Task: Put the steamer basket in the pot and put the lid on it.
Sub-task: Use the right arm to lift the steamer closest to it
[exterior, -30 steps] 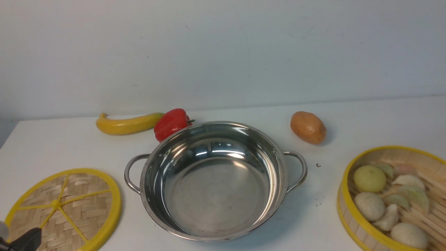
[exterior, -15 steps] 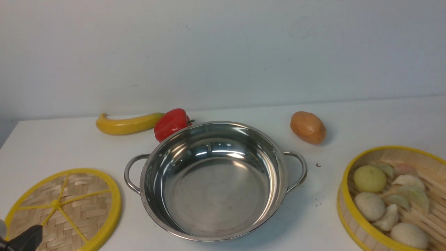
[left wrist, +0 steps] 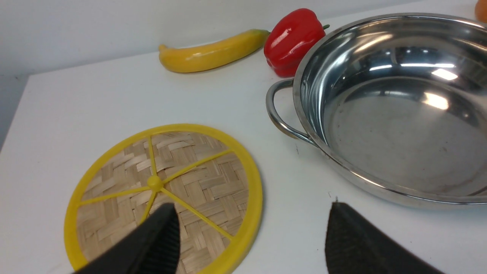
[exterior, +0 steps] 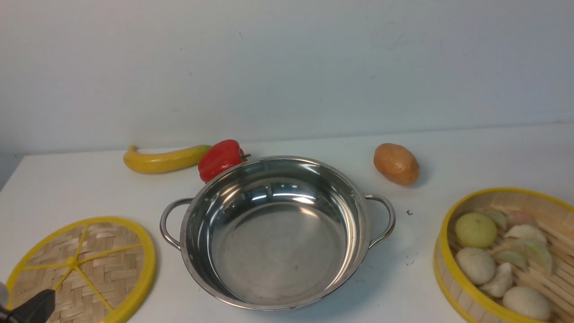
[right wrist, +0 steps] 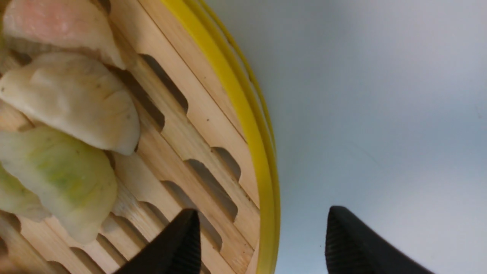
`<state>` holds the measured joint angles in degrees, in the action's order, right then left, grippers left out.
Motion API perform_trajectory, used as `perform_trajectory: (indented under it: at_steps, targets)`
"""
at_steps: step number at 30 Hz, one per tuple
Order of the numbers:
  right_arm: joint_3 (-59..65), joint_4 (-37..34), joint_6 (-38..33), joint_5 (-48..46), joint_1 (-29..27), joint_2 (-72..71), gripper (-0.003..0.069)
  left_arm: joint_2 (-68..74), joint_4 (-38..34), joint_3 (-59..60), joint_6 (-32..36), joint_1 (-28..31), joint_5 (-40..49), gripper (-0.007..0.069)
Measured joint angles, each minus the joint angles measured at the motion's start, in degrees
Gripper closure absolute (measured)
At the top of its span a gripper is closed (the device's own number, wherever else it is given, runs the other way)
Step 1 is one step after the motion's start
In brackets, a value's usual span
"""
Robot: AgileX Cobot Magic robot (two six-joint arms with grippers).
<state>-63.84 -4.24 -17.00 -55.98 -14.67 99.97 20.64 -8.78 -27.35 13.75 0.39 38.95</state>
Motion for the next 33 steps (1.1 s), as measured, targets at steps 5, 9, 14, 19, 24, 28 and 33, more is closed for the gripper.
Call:
perform_trajectory:
  at_steps: [5, 9, 14, 19, 24, 28, 33]
  targets:
    - [0.00, -0.12, -0.19, 0.48, 0.00, 1.62, 0.0289, 0.00, 0.00, 0.00, 0.00, 0.00, 0.00, 0.0151]
    - [0.00, -0.12, -0.19, 0.86, 0.00, 2.29, 0.0307, 0.00, 0.00, 0.00, 0.00, 0.00, 0.00, 0.0151]
    - [0.00, -0.12, -0.26, 1.41, 0.00, 2.65, 0.0391, 0.00, 0.00, 0.00, 0.00, 0.00, 0.00, 0.0151]
    - [0.00, 0.05, -0.37, 3.23, 0.00, 4.01, 0.0530, 0.00, 0.00, 0.00, 0.00, 0.00, 0.00, 0.0151]
    - [-0.17, 0.33, -0.37, 3.60, 0.00, 5.68, 0.0621, 0.00, 0.00, 0.00, 0.00, 0.00, 0.00, 0.0151]
    - [-0.56, 0.59, -0.61, 3.48, 0.00, 5.96, 0.0628, 0.00, 0.00, 0.00, 0.00, 0.00, 0.00, 0.0151]
    - [-2.38, 1.39, -1.06, 2.90, 0.00, 5.78, 0.0628, 0.00, 0.00, 0.00, 0.00, 0.00, 0.00, 0.0151]
